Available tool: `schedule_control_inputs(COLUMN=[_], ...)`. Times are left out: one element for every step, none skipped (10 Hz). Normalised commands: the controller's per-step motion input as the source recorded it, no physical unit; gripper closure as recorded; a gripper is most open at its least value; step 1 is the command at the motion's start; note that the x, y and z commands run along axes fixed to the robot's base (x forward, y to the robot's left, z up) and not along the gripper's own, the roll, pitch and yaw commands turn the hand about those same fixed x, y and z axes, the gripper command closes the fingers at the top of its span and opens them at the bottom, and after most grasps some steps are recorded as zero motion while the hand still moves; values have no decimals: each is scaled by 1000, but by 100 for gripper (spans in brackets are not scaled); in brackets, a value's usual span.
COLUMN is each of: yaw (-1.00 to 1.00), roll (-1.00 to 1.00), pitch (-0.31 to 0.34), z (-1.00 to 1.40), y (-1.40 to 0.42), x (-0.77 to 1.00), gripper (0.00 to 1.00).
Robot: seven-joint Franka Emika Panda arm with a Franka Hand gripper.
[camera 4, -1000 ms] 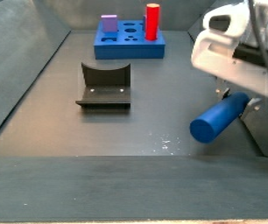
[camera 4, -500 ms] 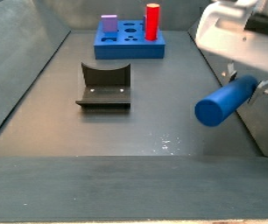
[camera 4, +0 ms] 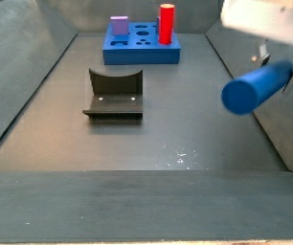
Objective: Pick up the round object. Move up. Place the round object on the fixture. Regrasp the round object. Move to above the board. Insert the round object.
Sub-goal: Place the round object on the fixture.
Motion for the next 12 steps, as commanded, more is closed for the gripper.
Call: schedule_control_inputs(yaw=[6,9,11,1000,1000,1000,1000,1000,1000,1000,1000,1000], roll=[48,44,46,39,38,33,21,10,5,-6,-18,-35], pitch=[90,96,98,84,87,105,116,132,141,164,185,223], z=[576,443,351,418,397,371,362,341,330,308,290,265], y=[15,17,16,-470,-471,-443,-419,-399,-387,-358,-336,-305], x=[-14,-11,-11,1000,1000,1000,1000,1000,1000,1000,1000,1000], gripper=[100,100,100,100,100,100,100,100,100,100,100,100])
